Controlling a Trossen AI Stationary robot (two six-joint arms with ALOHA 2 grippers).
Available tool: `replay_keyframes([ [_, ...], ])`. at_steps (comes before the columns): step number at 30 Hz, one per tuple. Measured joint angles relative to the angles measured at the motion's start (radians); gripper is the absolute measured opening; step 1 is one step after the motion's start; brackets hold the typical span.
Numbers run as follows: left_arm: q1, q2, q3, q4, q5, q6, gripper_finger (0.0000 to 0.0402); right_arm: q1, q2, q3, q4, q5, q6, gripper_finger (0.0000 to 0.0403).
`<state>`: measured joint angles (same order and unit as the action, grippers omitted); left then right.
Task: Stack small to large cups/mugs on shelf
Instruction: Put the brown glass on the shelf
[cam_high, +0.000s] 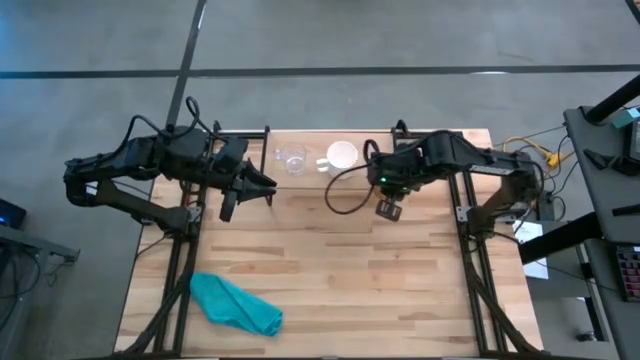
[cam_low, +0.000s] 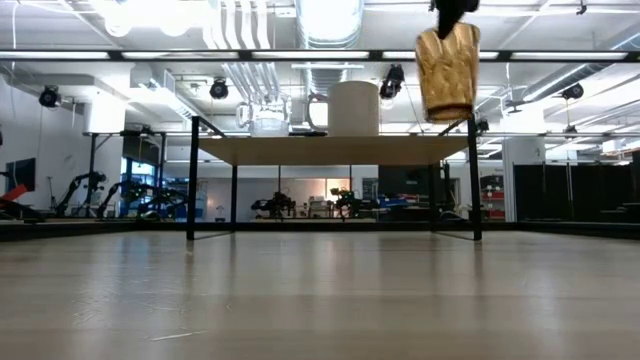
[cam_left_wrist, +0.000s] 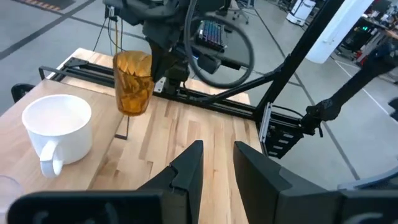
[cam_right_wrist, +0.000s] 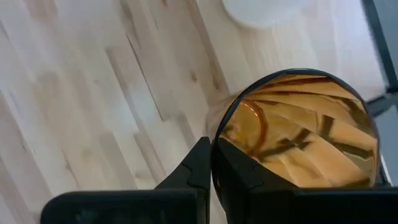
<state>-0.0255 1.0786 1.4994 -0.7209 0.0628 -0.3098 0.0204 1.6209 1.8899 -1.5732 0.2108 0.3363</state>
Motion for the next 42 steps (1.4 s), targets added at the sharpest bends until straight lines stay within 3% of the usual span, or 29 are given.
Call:
replay_keyframes([
  [8, 0.004, 0.007, -0.001, 0.006, -0.016, 0.004, 0.0074, -0.009, -0.08, -0.124, 0.017, 0.053, -0.029, 0.0013],
  [20, 0.006, 0.039, -0.001, 0.015, -0.018, -0.001, 0.0074, -0.034, -0.018, -0.045, 0.037, 0.106, -0.159, 0.0013],
  [35, 0.006, 0.044, 0.002, 0.032, -0.018, -0.025, 0.0074, -0.191, 0.032, -0.003, 0.036, 0.104, -0.262, 0.0013],
  [42, 0.006, 0.046, 0.002, 0.032, -0.018, -0.025, 0.0074, -0.23, 0.042, 0.005, 0.04, 0.01, -0.292, 0.0013],
])
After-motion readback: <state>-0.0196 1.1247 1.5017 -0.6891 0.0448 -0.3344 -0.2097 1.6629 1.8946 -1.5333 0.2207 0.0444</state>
